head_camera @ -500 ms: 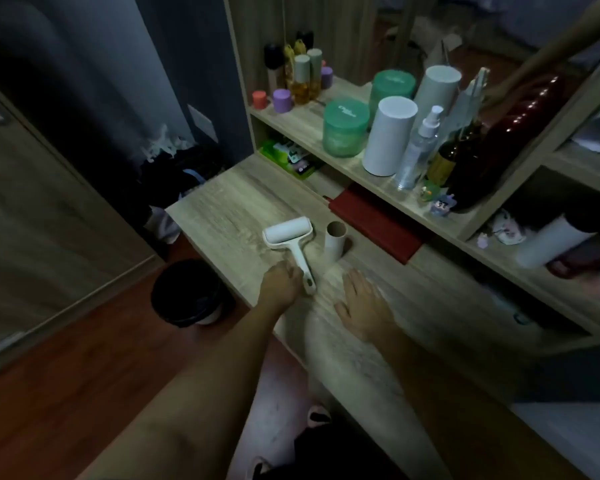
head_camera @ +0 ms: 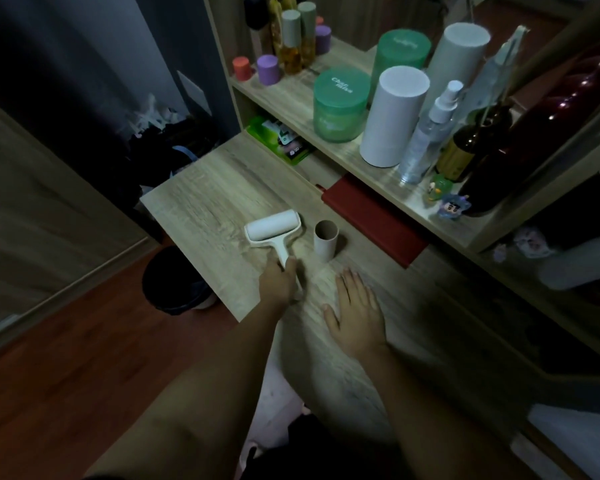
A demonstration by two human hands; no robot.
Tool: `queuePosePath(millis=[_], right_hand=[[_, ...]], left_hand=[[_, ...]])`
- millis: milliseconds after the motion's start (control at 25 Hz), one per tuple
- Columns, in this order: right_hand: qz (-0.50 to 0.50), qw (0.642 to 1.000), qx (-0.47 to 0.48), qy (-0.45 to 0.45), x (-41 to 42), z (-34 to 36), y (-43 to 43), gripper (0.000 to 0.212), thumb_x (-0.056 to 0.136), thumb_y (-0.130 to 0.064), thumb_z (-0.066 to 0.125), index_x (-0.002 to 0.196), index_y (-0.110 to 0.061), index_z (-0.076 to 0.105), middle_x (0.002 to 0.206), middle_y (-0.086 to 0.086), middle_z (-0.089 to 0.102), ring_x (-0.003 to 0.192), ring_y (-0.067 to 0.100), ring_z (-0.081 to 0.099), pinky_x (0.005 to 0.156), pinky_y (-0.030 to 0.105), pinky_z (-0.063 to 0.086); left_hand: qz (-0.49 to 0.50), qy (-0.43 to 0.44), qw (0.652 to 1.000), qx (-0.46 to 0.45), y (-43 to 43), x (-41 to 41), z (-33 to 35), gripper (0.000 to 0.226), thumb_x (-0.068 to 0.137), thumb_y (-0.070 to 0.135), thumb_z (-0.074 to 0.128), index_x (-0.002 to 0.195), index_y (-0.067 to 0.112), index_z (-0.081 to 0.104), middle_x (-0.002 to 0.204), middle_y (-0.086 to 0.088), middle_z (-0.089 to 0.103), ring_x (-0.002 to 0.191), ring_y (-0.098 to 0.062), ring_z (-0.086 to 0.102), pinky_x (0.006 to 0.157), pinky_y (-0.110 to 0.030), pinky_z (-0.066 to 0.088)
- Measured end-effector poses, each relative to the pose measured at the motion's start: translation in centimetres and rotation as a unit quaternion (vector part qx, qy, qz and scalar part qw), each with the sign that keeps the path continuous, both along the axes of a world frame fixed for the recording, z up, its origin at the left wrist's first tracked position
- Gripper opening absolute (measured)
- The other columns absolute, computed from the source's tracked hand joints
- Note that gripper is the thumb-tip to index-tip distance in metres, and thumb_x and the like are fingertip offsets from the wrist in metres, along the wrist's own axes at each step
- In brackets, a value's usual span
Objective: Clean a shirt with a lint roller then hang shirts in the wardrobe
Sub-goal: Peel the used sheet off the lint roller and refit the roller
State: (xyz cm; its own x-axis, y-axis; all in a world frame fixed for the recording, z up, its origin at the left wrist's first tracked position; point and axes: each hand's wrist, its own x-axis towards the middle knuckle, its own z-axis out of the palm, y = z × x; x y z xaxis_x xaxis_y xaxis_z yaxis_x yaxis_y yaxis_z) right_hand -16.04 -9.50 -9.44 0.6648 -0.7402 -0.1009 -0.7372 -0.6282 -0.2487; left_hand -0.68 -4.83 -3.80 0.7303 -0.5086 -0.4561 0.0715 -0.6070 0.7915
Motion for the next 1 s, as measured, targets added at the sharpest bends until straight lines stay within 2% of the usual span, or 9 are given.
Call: queuePosePath(millis=[200, 320, 400, 440, 520, 640, 760, 880, 1000], right_hand=[[-0.004, 1.0, 0.004, -0.007, -0.1, -0.2, 0.0, 0.068, 0.087, -0.05, 0.031, 0.14, -0.008, 0.038, 0.146, 0.013, 0.042, 0.136, 0.026, 0.038, 0.109, 0.043, 0.03], [0.014, 1.0, 0.023, -0.006, -0.1, 0.0, -0.2, 0.07, 0.087, -0.051, 0.027, 0.14, -0.007, 0.037, 0.147, 0.013, 0.04, 0.137, 0.027, 0.036, 0.11, 0.041, 0.027], [-0.008, 0.997, 0.06, -0.054, -0.1, 0.5, -0.2, 0.07, 0.088, -0.052, 0.022, 0.144, -0.011, 0.029, 0.151, 0.009, 0.033, 0.141, 0.022, 0.029, 0.113, 0.037, 0.02], [-0.055, 0.987, 0.103, -0.114, -0.1, 1.3, -0.1, 0.066, 0.089, -0.051, 0.024, 0.144, -0.014, 0.029, 0.15, 0.008, 0.035, 0.139, 0.02, 0.031, 0.114, 0.036, 0.021], [-0.17, 0.942, 0.129, -0.26, 0.2, 3.8, 0.2, 0.056, 0.09, -0.047, 0.032, 0.137, -0.017, 0.04, 0.138, 0.006, 0.05, 0.125, 0.017, 0.046, 0.103, 0.035, 0.04], [-0.198, 0.86, 0.152, -0.445, 2.1, 10.0, 1.5, 0.042, 0.087, -0.044, 0.034, 0.115, -0.02, 0.055, 0.109, 0.002, 0.062, 0.096, 0.014, 0.059, 0.076, 0.011, 0.044], [-0.164, 0.81, 0.263, -0.498, 5.0, 15.7, 2.1, 0.015, 0.094, -0.042, 0.036, 0.101, -0.035, 0.047, 0.1, -0.002, 0.06, 0.082, 0.015, 0.063, 0.067, 0.016, 0.051], [-0.149, 0.797, 0.325, -0.486, 7.4, 18.6, 2.4, 0.036, 0.097, -0.043, 0.027, 0.124, -0.026, 0.044, 0.122, 0.003, 0.051, 0.098, 0.017, 0.061, 0.079, 0.029, 0.054], [-0.169, 0.769, 0.32, -0.527, 9.0, 20.9, 3.6, 0.035, 0.098, -0.043, 0.027, 0.115, -0.023, 0.051, 0.11, 0.004, 0.056, 0.069, -0.003, 0.064, 0.066, 0.025, 0.049]], left_hand=[[0.071, -0.031, 0.997, -0.009, 0.3, -0.1, 0.6, 0.036, 0.096, 0.038, 0.035, 0.106, 0.005, 0.047, 0.096, -0.018, 0.062, 0.08, -0.032, 0.062, 0.076, -0.048, 0.055], [0.082, -0.07, 0.994, -0.018, 1.3, 0.2, 1.7, 0.031, 0.095, 0.046, 0.036, 0.1, 0.016, 0.044, 0.089, -0.014, 0.061, 0.077, -0.032, 0.062, 0.066, -0.045, 0.057], [0.084, -0.105, 0.991, -0.028, 2.8, 0.5, 2.6, 0.031, 0.092, 0.053, 0.036, 0.093, 0.022, 0.044, 0.079, -0.01, 0.06, 0.072, -0.032, 0.062, 0.064, -0.045, 0.056], [0.08, -0.13, 0.987, -0.038, 3.8, 0.7, 3.1, 0.033, 0.091, 0.055, 0.036, 0.088, 0.023, 0.044, 0.074, -0.009, 0.059, 0.068, -0.031, 0.062, 0.063, -0.045, 0.055], [0.05, -0.182, 0.98, -0.068, 5.7, 0.7, 4.1, 0.03, 0.092, 0.052, 0.038, 0.08, 0.025, 0.042, 0.062, -0.002, 0.055, 0.058, -0.025, 0.058, 0.057, -0.04, 0.051], [-0.021, -0.228, 0.967, -0.109, 8.5, 0.6, 6.7, 0.028, 0.088, 0.054, 0.037, 0.077, 0.028, 0.041, 0.056, 0.006, 0.051, 0.052, -0.015, 0.055, 0.052, -0.034, 0.044], [-0.088, -0.259, 0.953, -0.128, 10.5, 0.7, 8.6, 0.035, 0.083, 0.061, 0.033, 0.092, 0.029, 0.045, 0.058, 0.01, 0.051, 0.057, -0.013, 0.056, 0.054, -0.029, 0.039], [-0.128, -0.274, 0.944, -0.131, 11.3, 0.7, 10.2, 0.035, 0.083, 0.061, 0.035, 0.099, 0.031, 0.044, 0.07, 0.01, 0.057, 0.07, -0.016, 0.062, 0.059, -0.027, 0.037], [-0.154, -0.293, 0.935, -0.13, 12.1, 0.5, 12.0, 0.041, 0.082, 0.064, 0.036, 0.104, 0.031, 0.044, 0.085, 0.004, 0.064, 0.081, -0.019, 0.065, 0.065, -0.03, 0.045]])
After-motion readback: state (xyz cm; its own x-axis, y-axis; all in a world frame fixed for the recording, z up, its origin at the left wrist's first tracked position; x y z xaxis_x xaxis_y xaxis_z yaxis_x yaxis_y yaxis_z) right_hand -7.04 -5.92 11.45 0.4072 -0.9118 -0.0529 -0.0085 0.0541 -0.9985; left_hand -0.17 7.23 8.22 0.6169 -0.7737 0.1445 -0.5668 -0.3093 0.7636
